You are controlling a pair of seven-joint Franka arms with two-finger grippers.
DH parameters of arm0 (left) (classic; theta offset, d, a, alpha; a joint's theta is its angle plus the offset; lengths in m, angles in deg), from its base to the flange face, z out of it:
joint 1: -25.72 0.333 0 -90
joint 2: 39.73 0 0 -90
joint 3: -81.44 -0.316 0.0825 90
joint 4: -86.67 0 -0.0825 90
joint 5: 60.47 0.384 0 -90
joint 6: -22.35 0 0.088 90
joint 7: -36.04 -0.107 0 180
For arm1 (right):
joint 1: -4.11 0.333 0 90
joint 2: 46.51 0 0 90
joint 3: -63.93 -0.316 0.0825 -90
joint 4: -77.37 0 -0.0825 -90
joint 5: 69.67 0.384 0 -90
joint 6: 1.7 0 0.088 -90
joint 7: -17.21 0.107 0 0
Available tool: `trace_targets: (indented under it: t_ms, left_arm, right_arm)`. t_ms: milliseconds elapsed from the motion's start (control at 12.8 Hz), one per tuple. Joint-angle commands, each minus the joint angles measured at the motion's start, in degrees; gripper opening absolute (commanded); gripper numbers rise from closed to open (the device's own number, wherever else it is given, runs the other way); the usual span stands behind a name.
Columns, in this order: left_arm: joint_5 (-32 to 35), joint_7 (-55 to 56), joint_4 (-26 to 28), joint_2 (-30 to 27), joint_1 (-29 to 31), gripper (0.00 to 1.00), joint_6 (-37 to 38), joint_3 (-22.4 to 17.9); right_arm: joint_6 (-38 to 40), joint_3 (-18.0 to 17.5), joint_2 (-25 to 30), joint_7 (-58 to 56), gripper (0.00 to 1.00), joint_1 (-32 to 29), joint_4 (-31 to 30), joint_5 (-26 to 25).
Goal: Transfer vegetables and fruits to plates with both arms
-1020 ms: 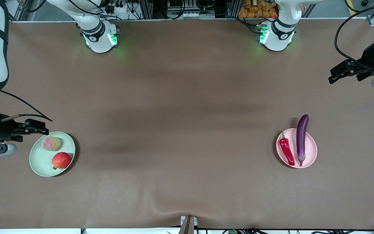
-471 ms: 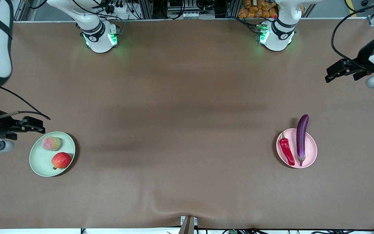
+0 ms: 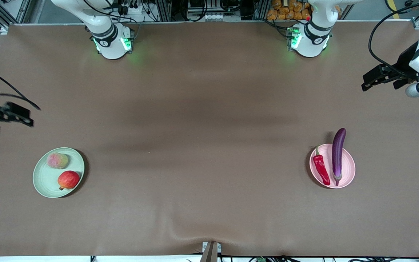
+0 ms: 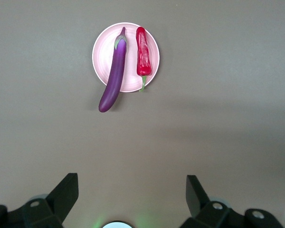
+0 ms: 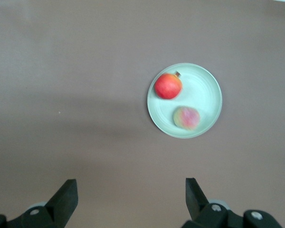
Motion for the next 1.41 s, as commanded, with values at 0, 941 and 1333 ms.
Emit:
trace_targets:
  t_ms: [0, 941, 1333]
  left_arm:
    - [0.1, 0.5, 0.3, -1.3, 0.1, 1.00, 1.2, 0.4]
    - [4.0, 0.1, -0.7, -2.6, 0.2, 1.00, 3.8, 3.4]
    - [3.6, -0.7, -2.0, -2.7, 1.4, 1.00, 3.8, 2.8]
  right_arm:
    - [-1.0, 0.1, 9.3, 0.1, 1.00, -1.7, -10.3, 0.2]
    - [-1.6, 0.9, 14.3, 0.0, 1.00, -0.5, -13.4, -2.8]
    - [-2.4, 0.9, 13.7, 0.1, 1.00, 0.8, -13.5, -2.8]
